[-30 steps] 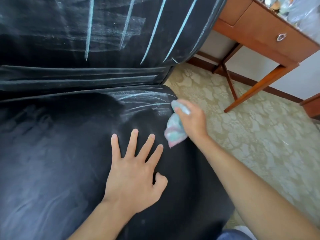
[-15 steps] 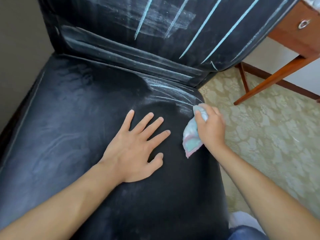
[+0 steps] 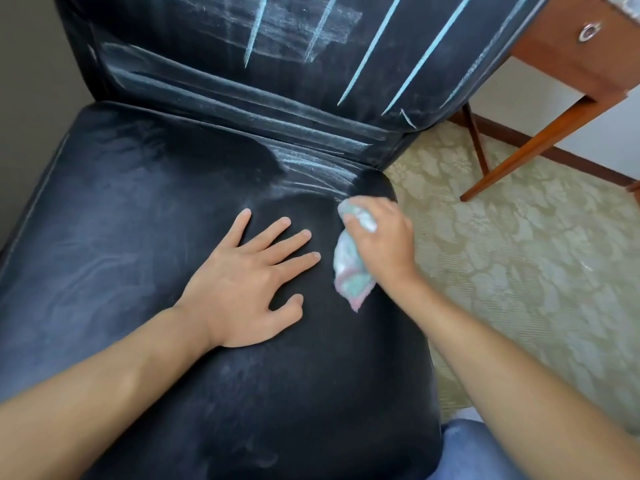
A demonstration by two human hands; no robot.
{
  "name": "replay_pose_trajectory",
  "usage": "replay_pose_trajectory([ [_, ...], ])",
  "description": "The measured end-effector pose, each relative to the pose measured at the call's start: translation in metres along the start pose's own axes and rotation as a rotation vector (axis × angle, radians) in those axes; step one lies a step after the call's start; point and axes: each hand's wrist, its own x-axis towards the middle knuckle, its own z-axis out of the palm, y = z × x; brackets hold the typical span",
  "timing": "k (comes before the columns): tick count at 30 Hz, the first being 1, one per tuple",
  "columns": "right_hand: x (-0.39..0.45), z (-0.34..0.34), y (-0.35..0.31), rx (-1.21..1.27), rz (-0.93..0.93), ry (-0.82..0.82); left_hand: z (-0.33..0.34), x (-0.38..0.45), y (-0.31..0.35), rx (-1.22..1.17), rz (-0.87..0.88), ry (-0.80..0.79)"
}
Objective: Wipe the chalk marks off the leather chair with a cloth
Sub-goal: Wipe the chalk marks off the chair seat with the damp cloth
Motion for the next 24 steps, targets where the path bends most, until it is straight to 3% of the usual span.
replay_pose_trajectory([
  [5, 0.001, -0.003, 0.009, -0.045, -0.145, 0.001, 0.001, -0.001, 0.001, -0.003, 0.004, 0.02],
  [11, 0.109, 0.026, 0.018, -0.164, 0.212, 0.027, 0.002, 0.0, 0.001, -0.002, -0.004, 0.028],
  [14, 0.109, 0.029, 0.005, -0.184, 0.266, 0.059, 0.002, 0.001, 0.0, -0.008, 0.002, 0.035],
  [21, -0.002, 0.021, -0.039, 0.037, -0.313, -0.105, 0.003, 0.001, 0.002, -0.043, 0.02, 0.058],
  [23, 0.015, 0.018, -0.028, -0.034, -0.33, -0.112, 0.003, 0.0, 0.003, -0.035, 0.02, 0.086],
  [24, 0.032, 0.019, -0.02, -0.092, -0.254, -0.073, 0.003, 0.0, 0.002, -0.034, 0.016, 0.099],
])
